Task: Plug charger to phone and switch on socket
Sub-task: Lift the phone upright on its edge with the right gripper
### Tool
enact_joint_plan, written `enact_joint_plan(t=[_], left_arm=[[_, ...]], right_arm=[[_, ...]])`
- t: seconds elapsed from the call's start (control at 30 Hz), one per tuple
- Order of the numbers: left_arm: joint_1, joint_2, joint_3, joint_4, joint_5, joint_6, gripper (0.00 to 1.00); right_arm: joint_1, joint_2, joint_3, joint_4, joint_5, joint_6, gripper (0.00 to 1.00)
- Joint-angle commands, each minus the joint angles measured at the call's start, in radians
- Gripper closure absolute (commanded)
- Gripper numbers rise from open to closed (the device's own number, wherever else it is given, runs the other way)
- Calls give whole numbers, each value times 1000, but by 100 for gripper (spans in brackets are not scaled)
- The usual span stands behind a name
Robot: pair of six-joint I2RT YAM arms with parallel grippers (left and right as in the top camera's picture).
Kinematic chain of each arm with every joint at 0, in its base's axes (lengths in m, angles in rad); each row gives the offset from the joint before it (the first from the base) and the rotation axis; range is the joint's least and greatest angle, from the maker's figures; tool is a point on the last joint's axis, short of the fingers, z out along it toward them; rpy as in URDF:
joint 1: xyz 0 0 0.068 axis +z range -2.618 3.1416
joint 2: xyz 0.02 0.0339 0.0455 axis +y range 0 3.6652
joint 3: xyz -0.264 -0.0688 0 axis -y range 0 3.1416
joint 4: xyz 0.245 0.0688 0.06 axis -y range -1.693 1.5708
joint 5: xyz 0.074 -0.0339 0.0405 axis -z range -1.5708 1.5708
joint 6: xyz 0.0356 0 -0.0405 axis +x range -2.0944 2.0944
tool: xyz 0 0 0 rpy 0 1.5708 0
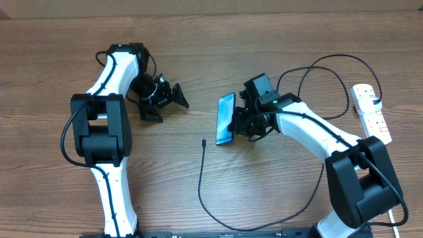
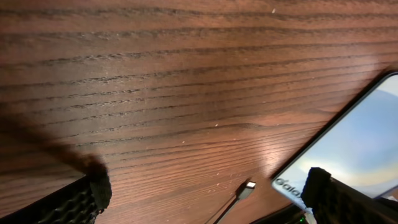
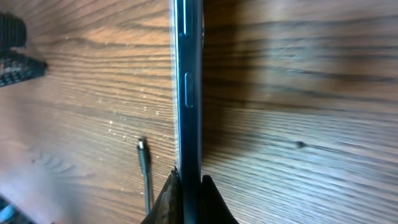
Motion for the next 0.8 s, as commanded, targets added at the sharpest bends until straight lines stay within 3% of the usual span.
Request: enact_joint_plan(t=[0.0, 0.3, 0.77], left_arm=[[-7, 8, 15, 10, -38, 26, 0], [-8, 8, 15, 103, -38, 26, 0], [-8, 8, 15, 352, -39, 26, 0]], right_arm=[[2, -12, 45, -53, 104, -14, 96], [2, -12, 97, -185, 193, -23, 96], [89, -12, 98, -176, 314, -10, 96]])
